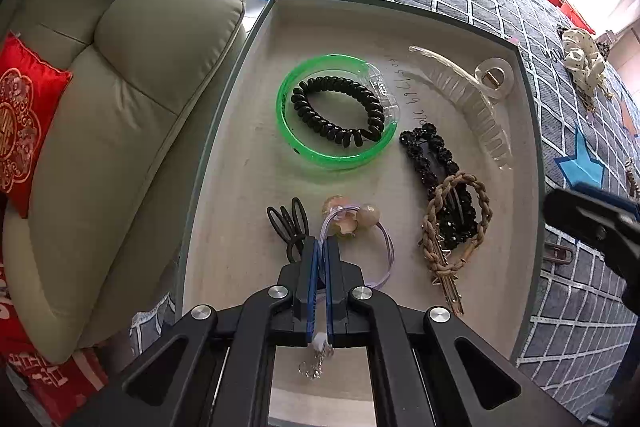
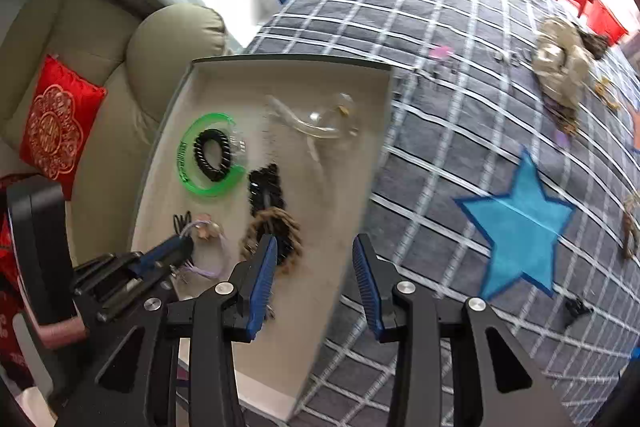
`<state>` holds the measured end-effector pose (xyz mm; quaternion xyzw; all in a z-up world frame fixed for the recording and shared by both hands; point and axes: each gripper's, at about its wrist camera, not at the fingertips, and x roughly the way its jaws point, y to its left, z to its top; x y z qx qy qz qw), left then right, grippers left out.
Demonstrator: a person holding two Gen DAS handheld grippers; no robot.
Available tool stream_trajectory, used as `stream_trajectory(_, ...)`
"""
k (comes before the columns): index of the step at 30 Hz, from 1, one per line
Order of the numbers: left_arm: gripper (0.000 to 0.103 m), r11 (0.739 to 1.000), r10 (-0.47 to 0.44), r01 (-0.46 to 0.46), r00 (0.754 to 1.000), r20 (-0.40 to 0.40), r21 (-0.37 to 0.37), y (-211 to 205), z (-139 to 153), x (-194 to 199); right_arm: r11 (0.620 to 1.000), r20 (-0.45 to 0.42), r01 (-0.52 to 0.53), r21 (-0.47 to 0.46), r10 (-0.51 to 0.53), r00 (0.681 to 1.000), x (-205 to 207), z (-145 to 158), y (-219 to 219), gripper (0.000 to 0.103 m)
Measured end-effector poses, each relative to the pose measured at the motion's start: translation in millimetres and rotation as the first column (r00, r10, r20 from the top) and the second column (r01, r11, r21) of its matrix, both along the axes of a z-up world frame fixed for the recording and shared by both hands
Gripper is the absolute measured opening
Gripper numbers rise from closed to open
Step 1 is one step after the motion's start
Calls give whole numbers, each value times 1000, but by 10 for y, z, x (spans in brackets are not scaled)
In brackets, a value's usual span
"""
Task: Organize jewelry
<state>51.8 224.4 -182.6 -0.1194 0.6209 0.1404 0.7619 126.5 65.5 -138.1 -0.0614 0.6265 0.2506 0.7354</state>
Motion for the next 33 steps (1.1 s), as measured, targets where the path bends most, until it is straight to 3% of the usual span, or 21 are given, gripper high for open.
stream_trajectory(6, 5, 1000, 4, -4, 1000, -15, 5, 1, 112, -51, 999, -23, 34, -36, -35, 999, -73, 75, -245, 43)
stream_trajectory(7, 26, 1000, 3, -3, 1000, -16, 11, -9, 146, -71, 999, -26, 37, -39, -38, 999, -96, 93, -275, 43)
stream_trajectory(8, 68, 1000, 8, -8, 1000, -15, 28, -31, 182, -91, 998, -28, 39, -43, -40, 999, -121, 111, -300, 45)
stream_trajectory(9, 82, 998, 16, -16, 1000, 3, 60, -47, 248, -121, 998, -31, 40, -46, -41, 999, -146, 130, -320, 47)
stream_trajectory(10, 84, 996, 13, -16, 999, 31, 90, -68, 329, -157, 998, -35, 40, -47, -42, 999, -168, 149, -333, 48)
stream_trajectory(17, 84, 998, 20, -23, 998, 52, 62, -77, 611, -319, 998, -35, 33, -55, -35, 999, -293, 288, -339, 59)
stream_trajectory(22, 85, 997, 33, -37, 998, 52, 72, -64, 792, -440, 997, 6, 15, -71, -14, 1000, -413, 462, -303, 81)
stream_trajectory(33, 85, 994, 72, -77, 995, 64, 81, -20, 1124, -657, 998, 56, -12, -65, 16, 998, -594, 780, -225, 86)
